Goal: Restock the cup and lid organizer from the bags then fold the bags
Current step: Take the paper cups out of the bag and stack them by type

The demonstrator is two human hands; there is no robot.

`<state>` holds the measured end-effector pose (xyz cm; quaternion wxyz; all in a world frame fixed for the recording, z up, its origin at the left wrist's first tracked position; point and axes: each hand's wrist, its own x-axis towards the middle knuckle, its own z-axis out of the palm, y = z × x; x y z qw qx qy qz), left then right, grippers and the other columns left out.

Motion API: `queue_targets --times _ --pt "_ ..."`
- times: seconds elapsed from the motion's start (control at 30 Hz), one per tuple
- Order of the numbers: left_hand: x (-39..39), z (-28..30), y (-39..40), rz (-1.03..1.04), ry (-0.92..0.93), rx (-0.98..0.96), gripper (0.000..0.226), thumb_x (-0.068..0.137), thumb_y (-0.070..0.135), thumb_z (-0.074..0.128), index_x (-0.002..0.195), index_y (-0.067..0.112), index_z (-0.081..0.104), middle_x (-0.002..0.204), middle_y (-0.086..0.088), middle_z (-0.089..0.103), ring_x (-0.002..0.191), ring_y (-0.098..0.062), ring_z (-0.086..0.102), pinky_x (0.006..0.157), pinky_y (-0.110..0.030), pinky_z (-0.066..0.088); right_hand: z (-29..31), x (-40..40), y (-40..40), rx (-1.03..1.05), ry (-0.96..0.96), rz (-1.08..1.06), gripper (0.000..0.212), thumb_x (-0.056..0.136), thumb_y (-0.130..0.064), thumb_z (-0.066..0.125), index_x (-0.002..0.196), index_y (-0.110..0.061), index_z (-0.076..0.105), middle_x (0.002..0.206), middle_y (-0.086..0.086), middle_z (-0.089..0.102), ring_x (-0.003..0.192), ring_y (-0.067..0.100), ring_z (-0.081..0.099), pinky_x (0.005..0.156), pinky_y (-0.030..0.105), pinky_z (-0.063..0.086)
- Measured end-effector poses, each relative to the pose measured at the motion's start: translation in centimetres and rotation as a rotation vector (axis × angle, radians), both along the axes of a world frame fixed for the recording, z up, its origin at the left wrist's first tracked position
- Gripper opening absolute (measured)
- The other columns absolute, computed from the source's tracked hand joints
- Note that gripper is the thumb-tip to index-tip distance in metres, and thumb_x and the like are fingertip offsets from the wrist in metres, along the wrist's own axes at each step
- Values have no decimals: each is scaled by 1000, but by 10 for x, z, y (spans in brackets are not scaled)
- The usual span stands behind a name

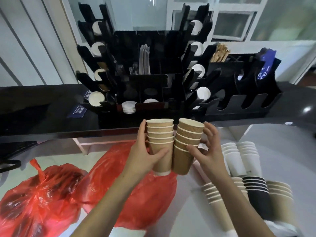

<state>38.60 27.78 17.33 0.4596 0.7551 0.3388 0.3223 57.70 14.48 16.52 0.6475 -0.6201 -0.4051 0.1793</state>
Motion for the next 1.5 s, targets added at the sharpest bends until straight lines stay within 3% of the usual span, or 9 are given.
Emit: queue_targets --times 0.17,0.3,0.5,0.67,0.8,1.0,1.17,1.33,1.5 --pt "71 -6 -46 -64 -6 -81 117 74 42 90 159 50 9 134 37 50 114 17 55 95 -21 51 0 65 -49 -28 17 -74 80 84 -28 77 152 -34 36 143 -15 59 122 14 63 94 30 53" --pt "138 -14 -86 -80 13 -114 115 69 53 90 156 52 15 130 37 49 104 9 61 90 -27 54 -4 130 -98 -138 69 -111 80 79 -56 75 147 -55 32 148 -25 53 123 11 63 98 32 55" --pt "248 -25 -148 -131 120 -113 110 74 53 86 154 55 11 127 18 58 103 -1 64 89 -29 56 -22 224 -168 -169 115 -180 57 97 -32 71 144 -47 42 144 -23 56 113 12 68 91 35 59" --pt "340 -38 -188 -168 181 -121 106 75 55 82 152 58 10 139 10 55 119 -15 59 101 -45 54 -39 292 -212 -195 163 -310 46 100 -29 67 140 -37 47 131 -25 58 99 -10 66 81 21 55" --pt "405 -50 -214 -190 215 -99 100 79 52 81 153 51 14 146 9 50 126 -16 55 104 -45 52 -57 343 -237 -242 201 -371 49 101 -33 65 145 -39 44 131 -21 59 98 -10 66 78 19 51" --pt "469 -80 -231 -173 445 -13 100 82 55 76 158 40 13 147 -4 49 132 -27 51 109 -45 45 -100 402 -252 -365 224 -337 62 98 -37 70 152 -42 39 140 -13 55 107 9 66 88 33 55" --pt "492 -103 -242 -203 614 25 96 91 40 71 163 26 9 151 -9 47 135 -28 50 108 -39 41 -141 425 -254 -412 251 -386 65 92 -27 78 148 -37 47 133 -11 60 108 3 63 92 33 53" --pt "501 -117 -247 -289 857 268 55 91 26 60 142 20 40 133 -9 60 120 -35 53 93 -42 46 -178 429 -249 -560 244 -409 48 96 -26 71 141 -24 56 136 0 65 102 18 68 87 31 49" --pt "504 -127 -249 -308 989 375 40 93 26 52 132 30 54 142 2 52 127 -29 43 101 -46 37 -185 427 -245 -600 181 -405 46 96 -34 70 139 -27 58 134 -3 65 101 18 68 87 32 49"
